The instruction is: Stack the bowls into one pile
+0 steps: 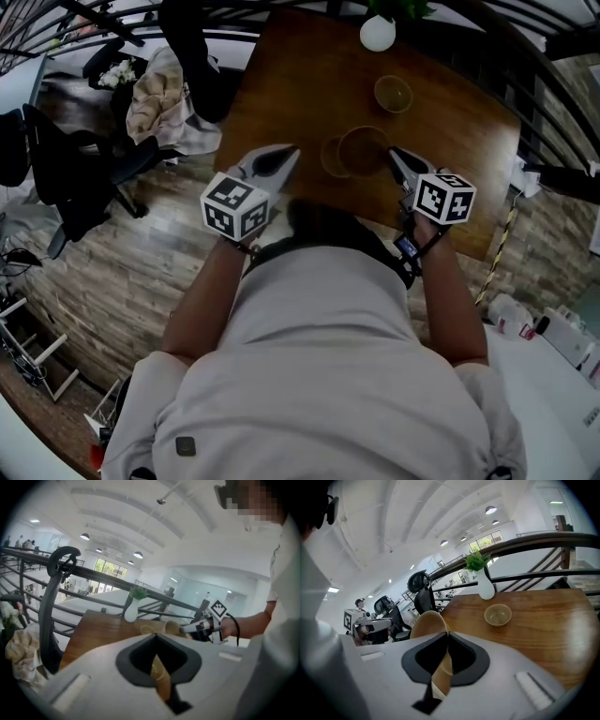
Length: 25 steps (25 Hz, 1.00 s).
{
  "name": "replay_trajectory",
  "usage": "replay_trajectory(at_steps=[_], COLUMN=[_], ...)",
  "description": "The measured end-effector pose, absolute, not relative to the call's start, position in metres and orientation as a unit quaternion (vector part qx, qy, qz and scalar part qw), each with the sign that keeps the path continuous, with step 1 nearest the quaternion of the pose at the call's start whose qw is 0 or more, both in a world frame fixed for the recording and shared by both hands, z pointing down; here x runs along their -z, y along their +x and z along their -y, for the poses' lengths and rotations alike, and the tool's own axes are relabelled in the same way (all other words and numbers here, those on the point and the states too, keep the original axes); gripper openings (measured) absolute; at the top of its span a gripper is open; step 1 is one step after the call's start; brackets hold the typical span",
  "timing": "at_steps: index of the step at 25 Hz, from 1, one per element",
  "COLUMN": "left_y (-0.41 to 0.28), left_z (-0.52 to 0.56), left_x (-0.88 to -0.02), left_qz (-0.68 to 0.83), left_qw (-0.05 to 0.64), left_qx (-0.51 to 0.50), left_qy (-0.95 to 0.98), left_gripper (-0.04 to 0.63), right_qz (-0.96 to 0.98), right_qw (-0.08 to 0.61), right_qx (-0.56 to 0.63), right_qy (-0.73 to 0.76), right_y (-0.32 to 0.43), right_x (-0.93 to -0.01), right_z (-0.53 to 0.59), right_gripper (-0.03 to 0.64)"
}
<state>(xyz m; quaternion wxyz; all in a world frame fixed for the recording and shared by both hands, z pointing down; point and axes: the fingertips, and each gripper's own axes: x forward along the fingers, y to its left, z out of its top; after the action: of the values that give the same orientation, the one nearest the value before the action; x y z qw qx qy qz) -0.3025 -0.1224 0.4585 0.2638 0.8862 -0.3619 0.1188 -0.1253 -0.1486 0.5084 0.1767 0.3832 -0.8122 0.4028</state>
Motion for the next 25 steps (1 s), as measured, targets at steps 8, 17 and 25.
replay_trajectory(at_steps=[8, 17, 25], left_y=[-0.304, -0.297, -0.298], left_z=[0.136, 0.144, 0.150], left_x=[-0.501, -0.537, -0.550], left_qz=[0.373, 0.369, 0.372], left_qw=[0.303, 0.335, 0.346], left_qx=[-0.130, -0.143, -0.145], left_qy=[0.868, 0.855, 0.849], left_gripper=[0.005, 0.005, 0.005], right_qz=[0.806, 0.799, 0.798], right_qw=[0.206, 0.227, 0.237], right_qx=[-0.431, -0.453, -0.462], right_qy=[0.349, 0.324, 0.304], right_y=[-0.137, -0.146, -0.157], right_x=[-0.548, -0.587, -0.603], right_z=[0.167, 0.177, 0.176], right_gripper=[0.023, 0.025, 0.026])
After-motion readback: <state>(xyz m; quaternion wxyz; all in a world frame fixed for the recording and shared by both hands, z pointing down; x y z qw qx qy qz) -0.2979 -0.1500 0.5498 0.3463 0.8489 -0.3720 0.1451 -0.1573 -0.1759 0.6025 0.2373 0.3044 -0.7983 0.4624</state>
